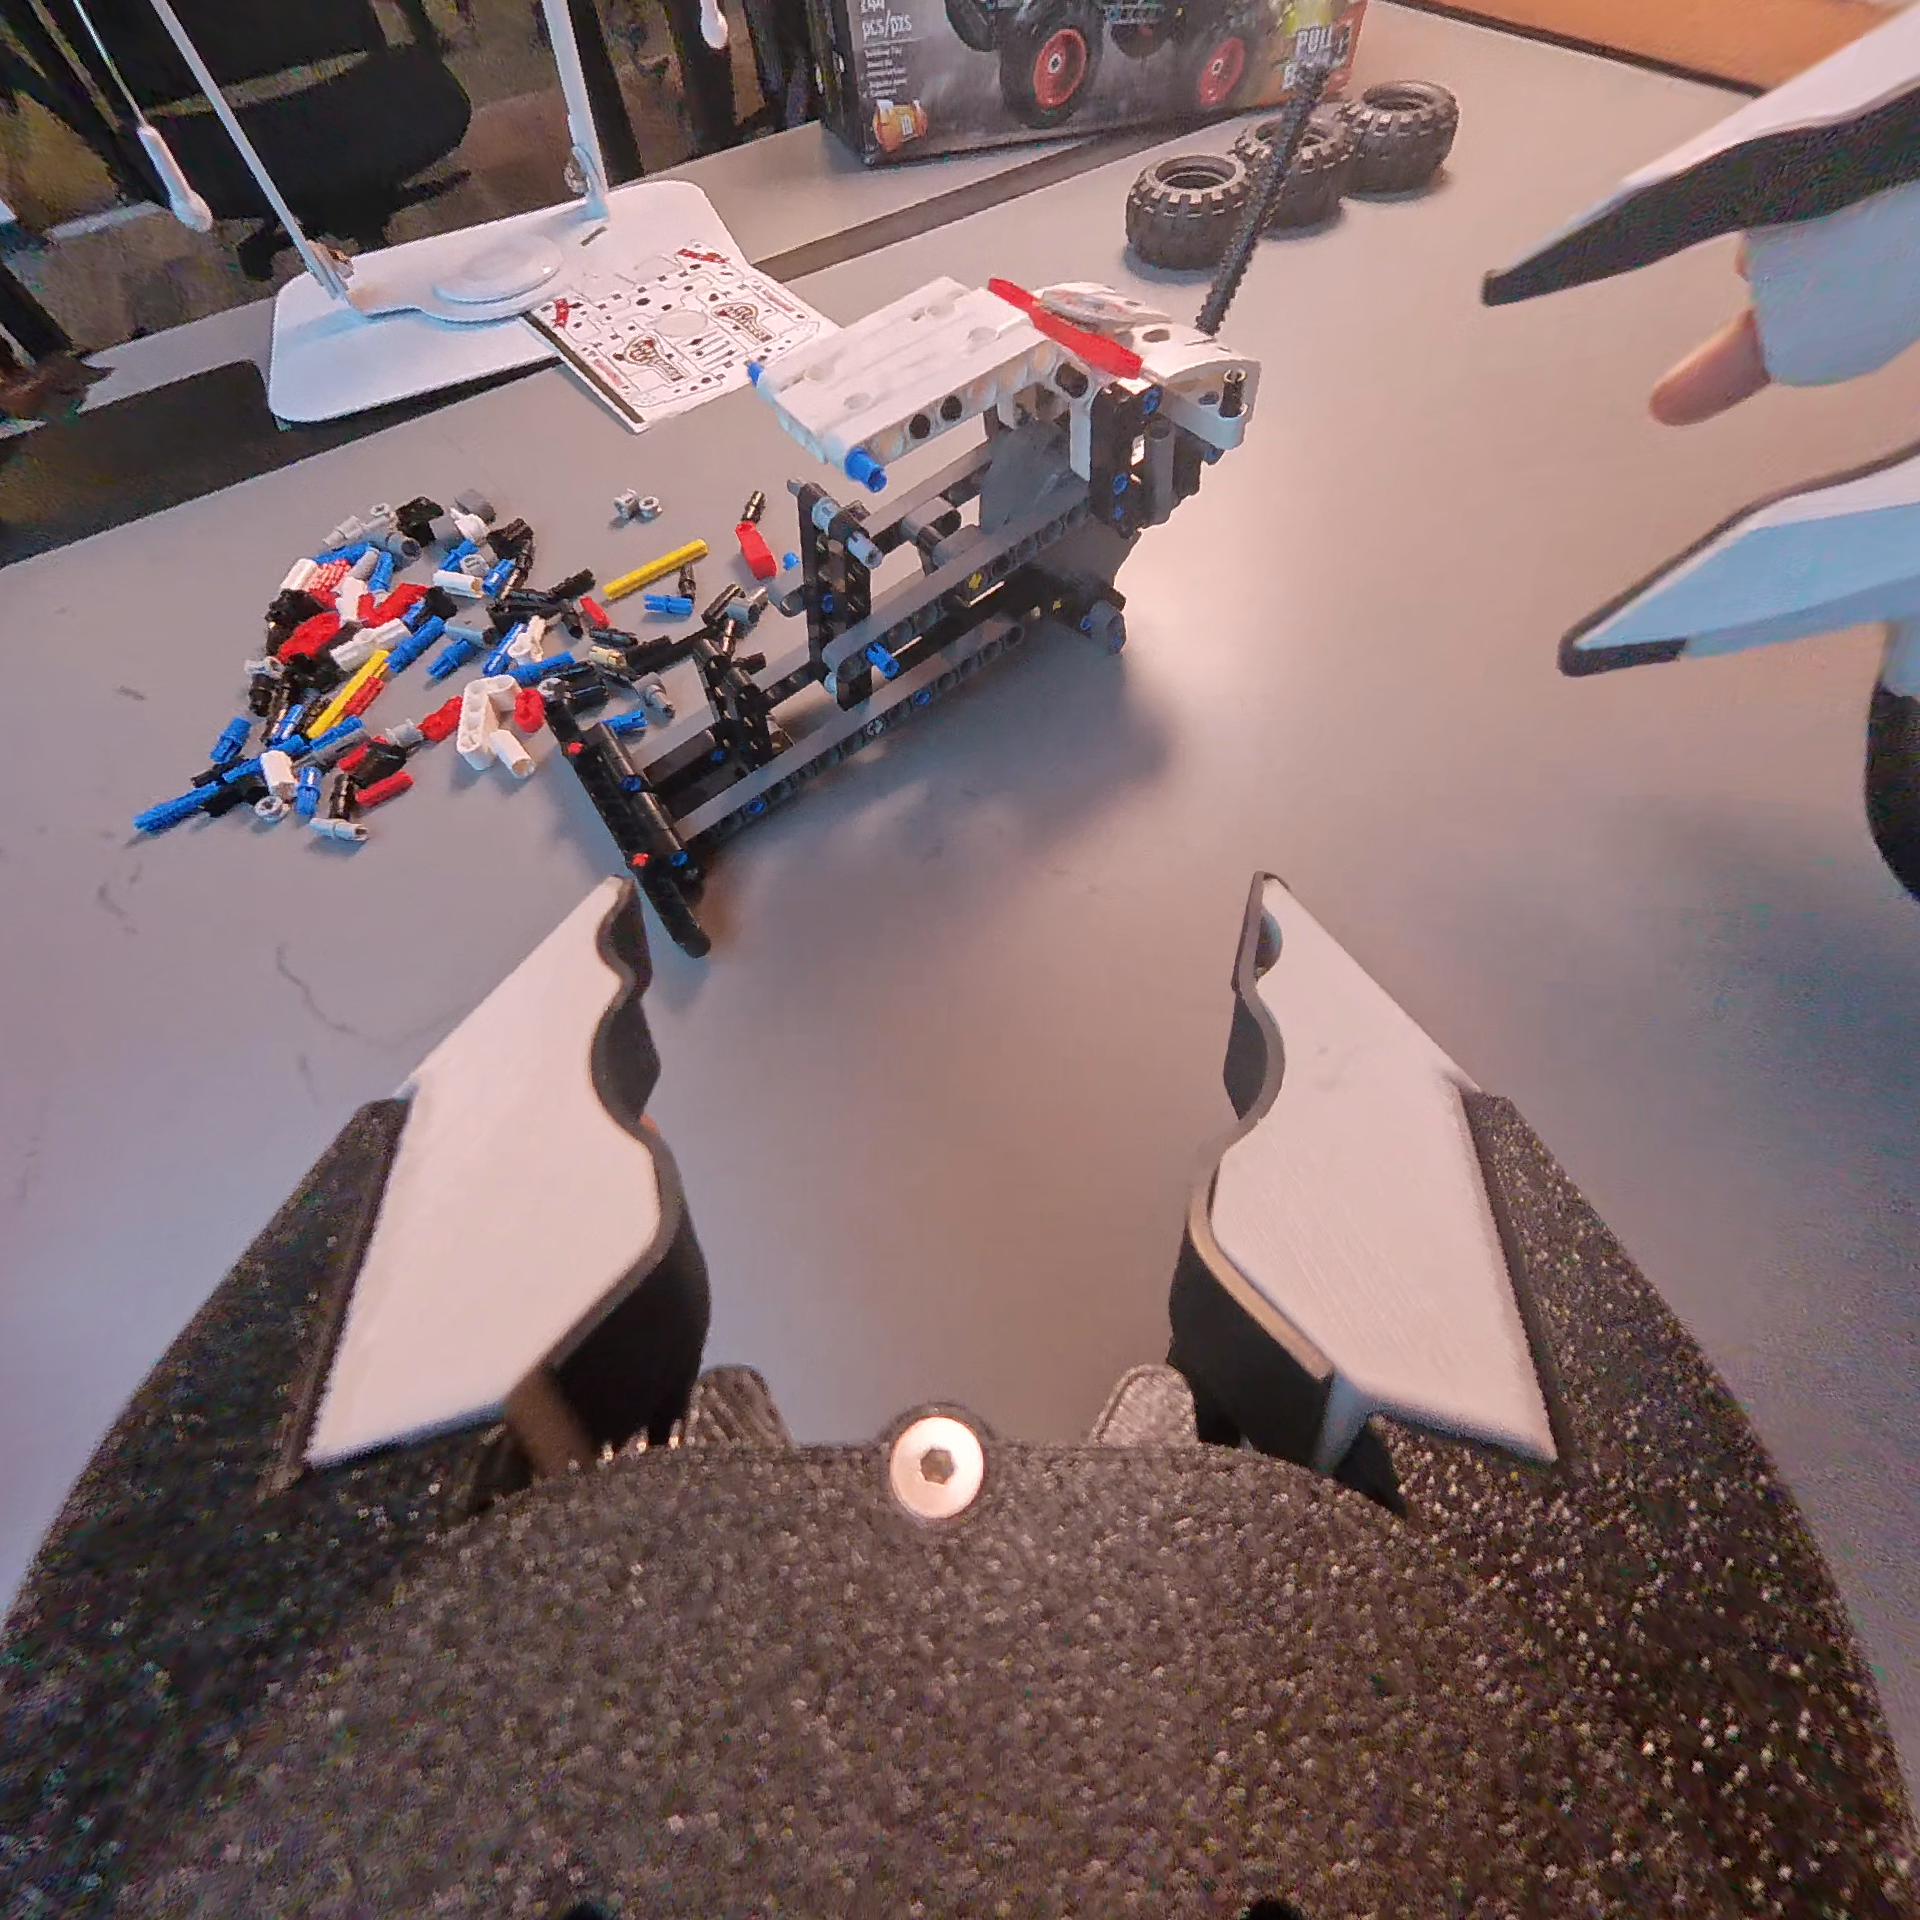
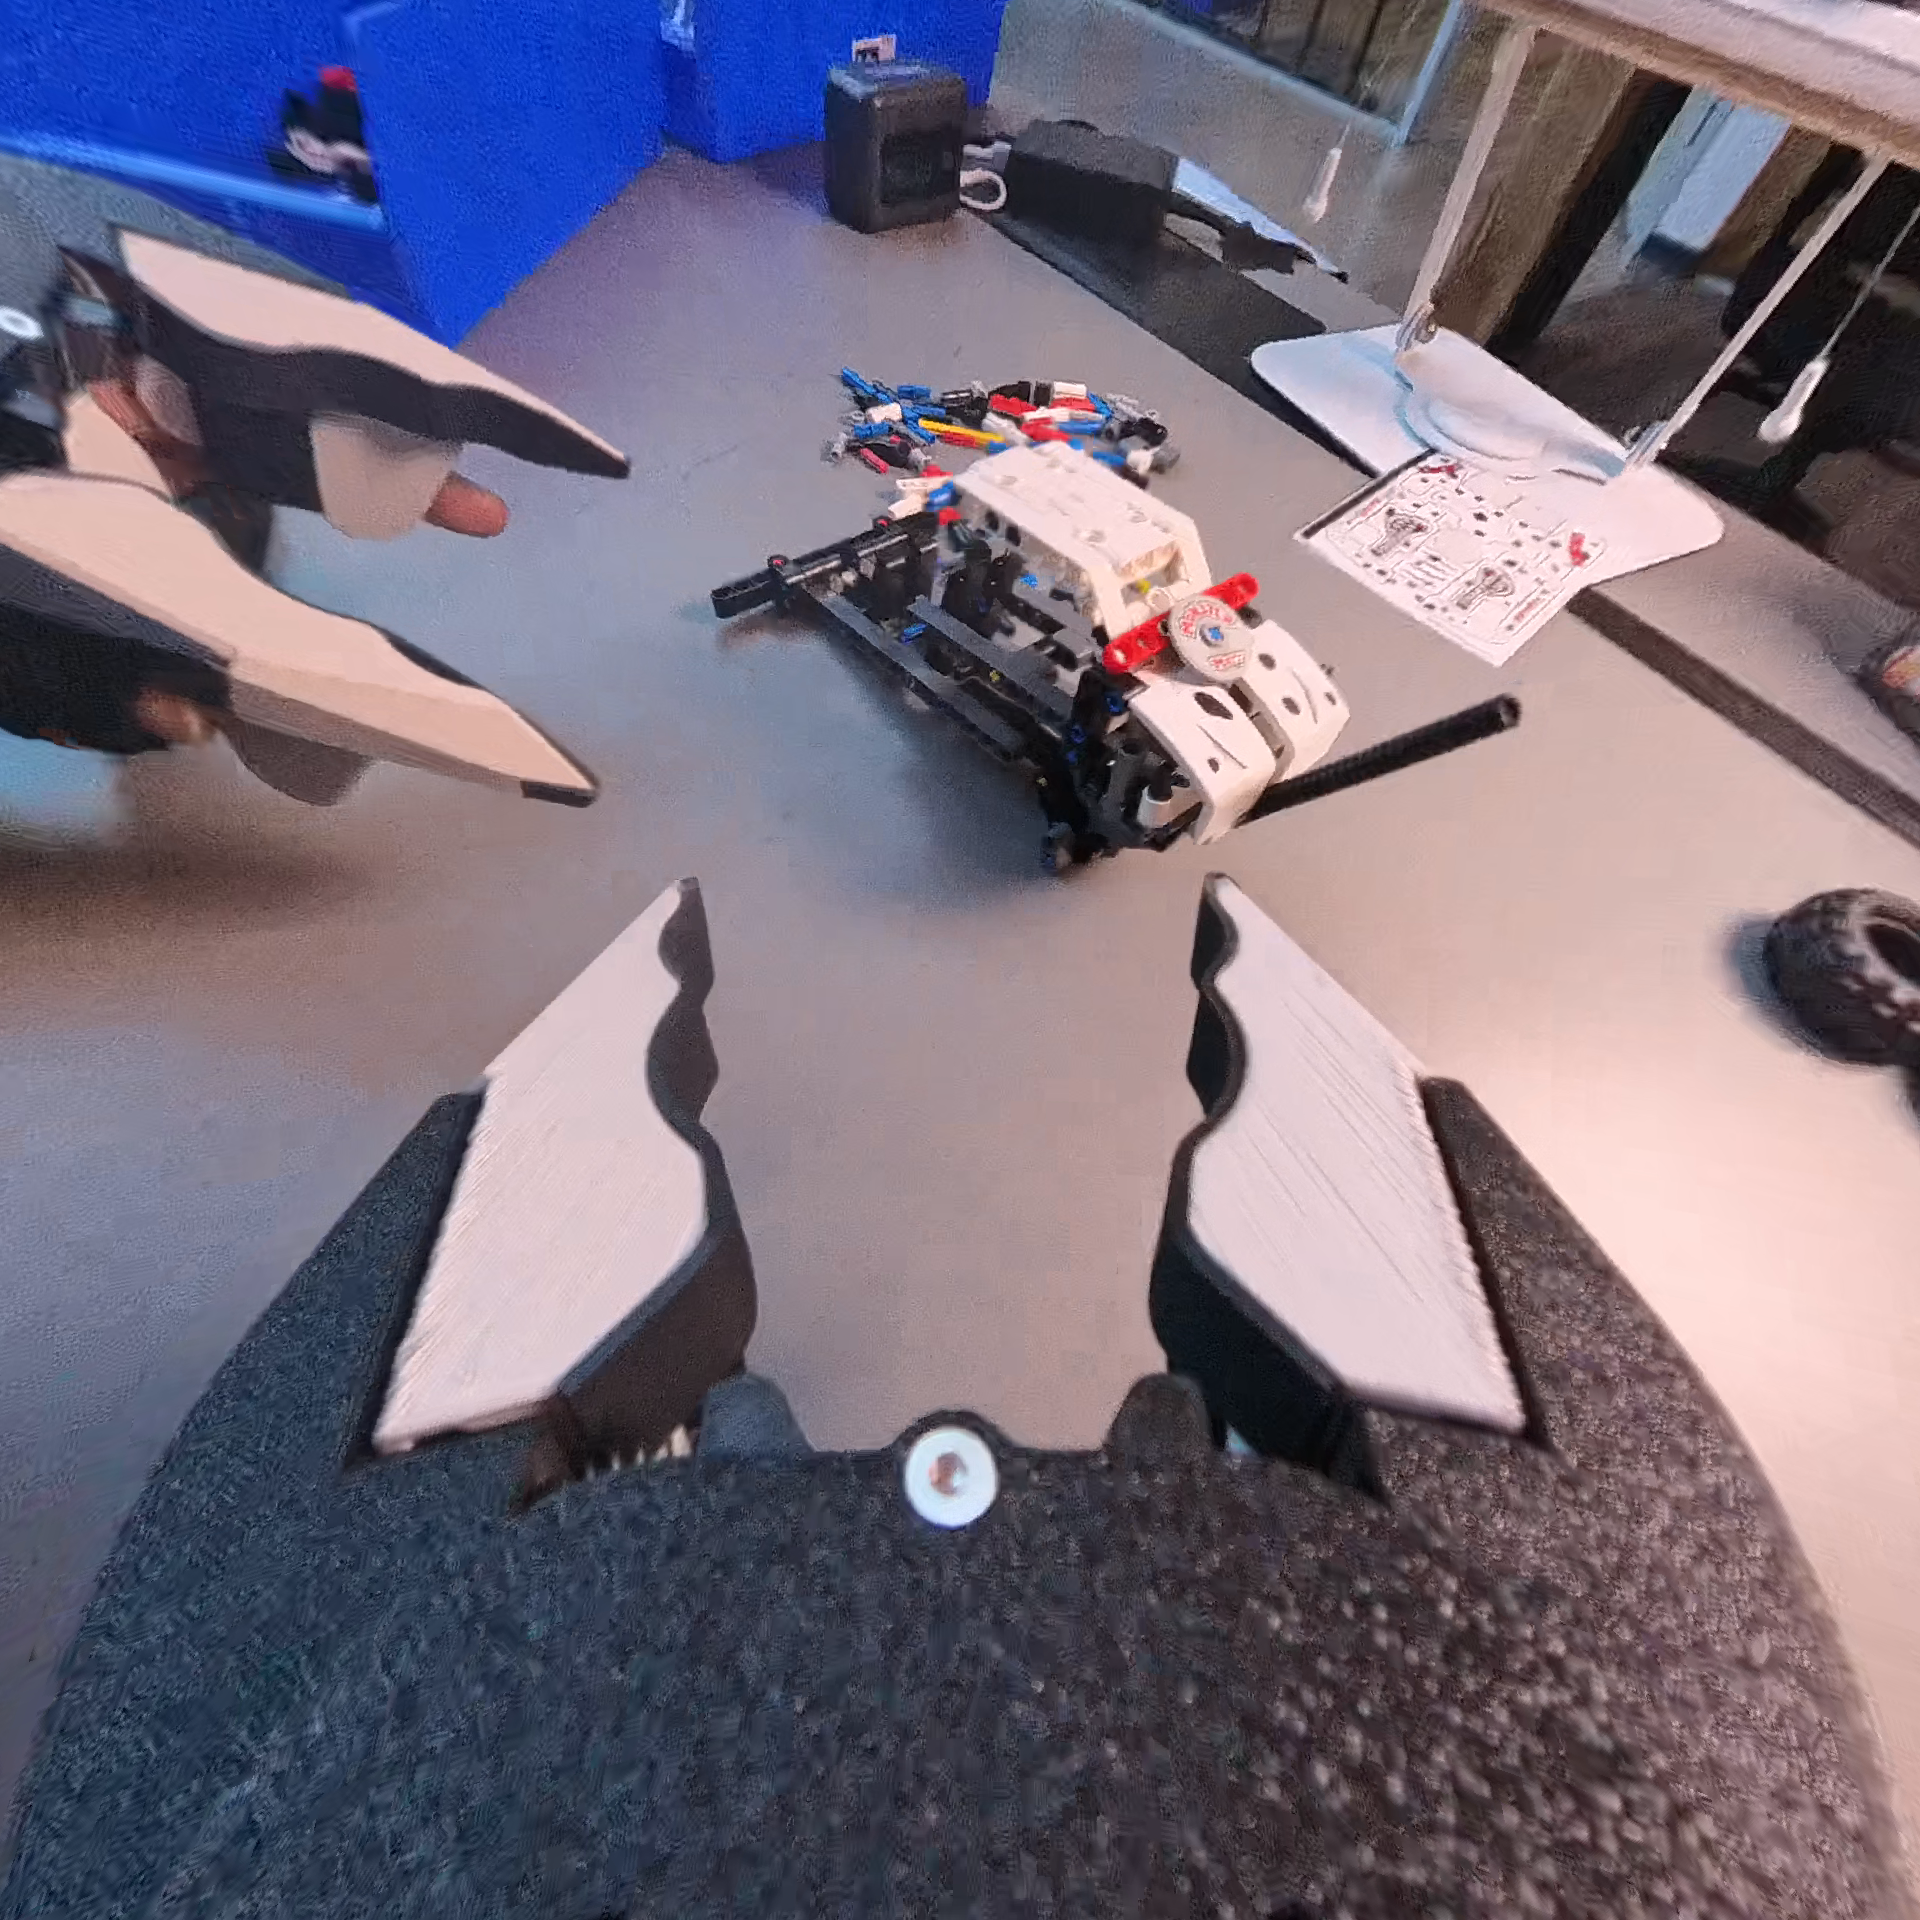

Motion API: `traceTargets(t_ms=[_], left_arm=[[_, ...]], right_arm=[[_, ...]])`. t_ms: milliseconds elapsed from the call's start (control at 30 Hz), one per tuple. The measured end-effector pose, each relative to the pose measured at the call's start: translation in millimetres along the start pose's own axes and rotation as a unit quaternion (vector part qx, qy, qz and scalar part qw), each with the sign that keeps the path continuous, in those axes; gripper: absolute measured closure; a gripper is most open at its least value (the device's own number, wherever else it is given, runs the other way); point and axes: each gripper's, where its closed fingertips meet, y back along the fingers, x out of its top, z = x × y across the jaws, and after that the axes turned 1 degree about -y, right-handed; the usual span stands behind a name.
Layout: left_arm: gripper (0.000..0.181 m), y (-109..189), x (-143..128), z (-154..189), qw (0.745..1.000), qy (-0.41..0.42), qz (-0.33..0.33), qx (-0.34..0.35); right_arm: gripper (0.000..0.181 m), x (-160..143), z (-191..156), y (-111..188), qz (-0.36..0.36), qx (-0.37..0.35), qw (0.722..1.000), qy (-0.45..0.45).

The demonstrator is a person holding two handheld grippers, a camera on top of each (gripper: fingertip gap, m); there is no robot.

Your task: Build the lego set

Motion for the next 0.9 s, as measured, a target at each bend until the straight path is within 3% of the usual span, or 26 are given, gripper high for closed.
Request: traceTargets(t_ms=[133,267,333,400,433,567,633,800,900], left_arm=[[0.074,13,15,8,0.999,0.009,0.028,-0.014],[0.076,14,17,10,0.999,0.012,0.033,-0.015],[0.079,13,14,10,0.999,0.015,0.028,-0.016],[0.080,11,11,10,0.999,0.025,0.024,-0.021],[0.080,10,10,10,0.999,0.027,0.023,-0.022],[0.082,5,7,10,0.999,0.033,0.021,-0.024],[0.082,5,6,12,0.999,0.033,0.020,-0.031],[0.083,2,10,28,0.998,0.016,0.024,-0.048],[0.079,-4,16,48,0.997,0.004,0.029,-0.066]], right_arm=[[0.091,-7,48,-24,-0.008,0.058,0.996,0.061],[0.076,-19,83,-66,-0.020,0.101,0.993,0.052],[0.074,-8,79,-82,0.001,0.130,0.990,0.048],[0.086,4,69,-90,0.022,0.159,0.986,0.049],[0.104,5,63,-92,0.021,0.174,0.983,0.053],[0.106,2,55,-79,0.003,0.174,0.984,0.026],[0.107,-1,53,-62,-0.013,0.142,0.990,-0.012],[0.107,-15,69,-12,-0.042,-0.068,0.990,-0.115],[0.106,-27,75,4,-0.055,-0.176,0.979,-0.092]])
